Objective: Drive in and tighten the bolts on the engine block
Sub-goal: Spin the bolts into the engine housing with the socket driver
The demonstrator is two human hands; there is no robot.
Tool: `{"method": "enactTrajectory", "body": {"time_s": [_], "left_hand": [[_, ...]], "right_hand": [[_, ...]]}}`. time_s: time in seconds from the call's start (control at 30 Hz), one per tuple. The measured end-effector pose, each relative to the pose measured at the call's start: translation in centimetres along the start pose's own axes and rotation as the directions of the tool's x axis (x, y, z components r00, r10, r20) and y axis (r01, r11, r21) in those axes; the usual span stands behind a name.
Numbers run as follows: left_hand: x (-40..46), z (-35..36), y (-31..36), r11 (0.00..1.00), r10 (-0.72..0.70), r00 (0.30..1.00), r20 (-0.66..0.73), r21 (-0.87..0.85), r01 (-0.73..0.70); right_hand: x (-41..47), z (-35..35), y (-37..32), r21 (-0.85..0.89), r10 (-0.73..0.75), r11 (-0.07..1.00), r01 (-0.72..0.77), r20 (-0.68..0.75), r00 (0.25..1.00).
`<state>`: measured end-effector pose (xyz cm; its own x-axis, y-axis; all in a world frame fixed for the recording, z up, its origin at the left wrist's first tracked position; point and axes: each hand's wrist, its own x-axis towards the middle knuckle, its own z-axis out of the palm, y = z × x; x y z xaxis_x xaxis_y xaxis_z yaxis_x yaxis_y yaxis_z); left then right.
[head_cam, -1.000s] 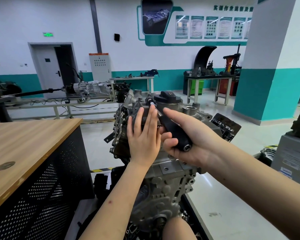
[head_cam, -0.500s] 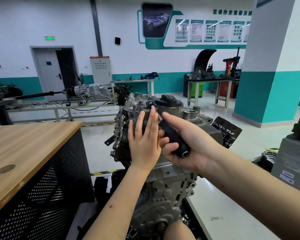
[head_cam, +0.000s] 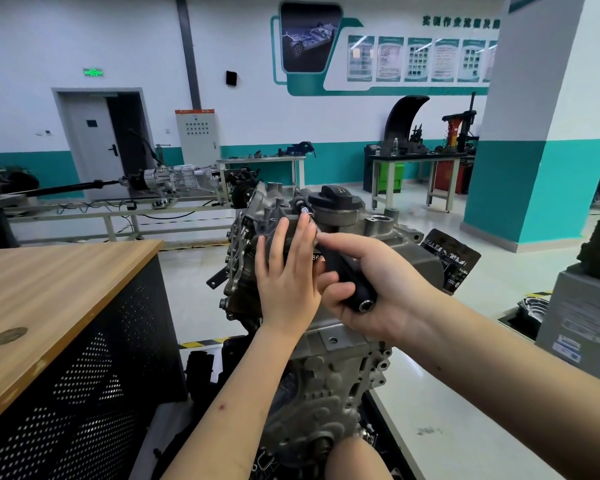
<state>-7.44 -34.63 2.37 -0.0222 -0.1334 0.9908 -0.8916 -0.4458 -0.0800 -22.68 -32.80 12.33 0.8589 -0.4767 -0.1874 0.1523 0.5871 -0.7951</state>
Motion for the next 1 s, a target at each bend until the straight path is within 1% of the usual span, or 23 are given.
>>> {"method": "enactTrajectory", "body": {"time_s": [0.13, 0.23, 0.33, 0.47, 0.57, 0.63, 0.7, 0.77, 0.9, 1.0], "left_hand": [[0.03, -0.05, 0.07, 1.0, 0.005, 0.999, -0.032, -0.005, -0.005], [-0.05, -0.08, 0.01, 1.0, -0.001, 0.999, -0.033, -0.011, 0.0], [0.08, -0.18, 0.04, 1.0, 0.009, 0.999, -0.043, -0.012, -0.009], [0.16, -0.1, 0.15, 1.0, 0.002, 1.0, -0.013, 0.011, -0.002], [-0.04, -0.03, 0.09, 1.0, 0.007, 1.0, -0.025, 0.013, -0.006], [-0.1, 0.0, -0.03, 1.0, 0.0, 0.999, -0.034, -0.001, 0.0], [0.01, -0.13, -0.02, 1.0, -0.008, 1.0, -0.029, -0.018, 0.007], [0.11, -0.17, 0.02, 1.0, 0.002, 0.999, -0.038, -0.028, -0.003], [0.09, -0.02, 0.06, 1.0, 0.001, 1.0, -0.004, 0.013, -0.001], [-0.05, 0.13, 0.04, 1.0, 0.002, 1.0, -0.028, 0.009, -0.001]], "right_hand": [[0.14, -0.25, 0.19, 0.038, -0.032, 0.999, 0.033, -0.031, 0.999], [0.3, -0.56, 0.33, 0.003, 0.009, 1.0, -0.009, -0.048, 0.999], [0.4, -0.53, 0.22, 0.018, 0.034, 0.999, -0.033, -0.055, 0.998], [0.14, -0.28, 0.01, 0.024, -0.02, 0.999, 0.021, -0.017, 1.0], [0.23, -0.45, 0.28, 0.021, -0.048, 0.999, 0.05, -0.06, 0.997], [0.41, -0.66, 0.39, 0.0, -0.029, 1.0, 0.029, -0.076, 0.997], [0.48, -0.7, 0.39, -0.021, 0.01, 1.0, -0.011, -0.06, 0.998], [0.45, -0.56, 0.3, -0.006, 0.027, 1.0, -0.027, -0.042, 0.999], [0.12, -0.24, 0.2, -0.003, -0.016, 1.0, 0.016, -0.039, 0.999], [0.07, -0.34, 0.13, -0.002, -0.035, 0.999, 0.035, -0.051, 0.998]]}}
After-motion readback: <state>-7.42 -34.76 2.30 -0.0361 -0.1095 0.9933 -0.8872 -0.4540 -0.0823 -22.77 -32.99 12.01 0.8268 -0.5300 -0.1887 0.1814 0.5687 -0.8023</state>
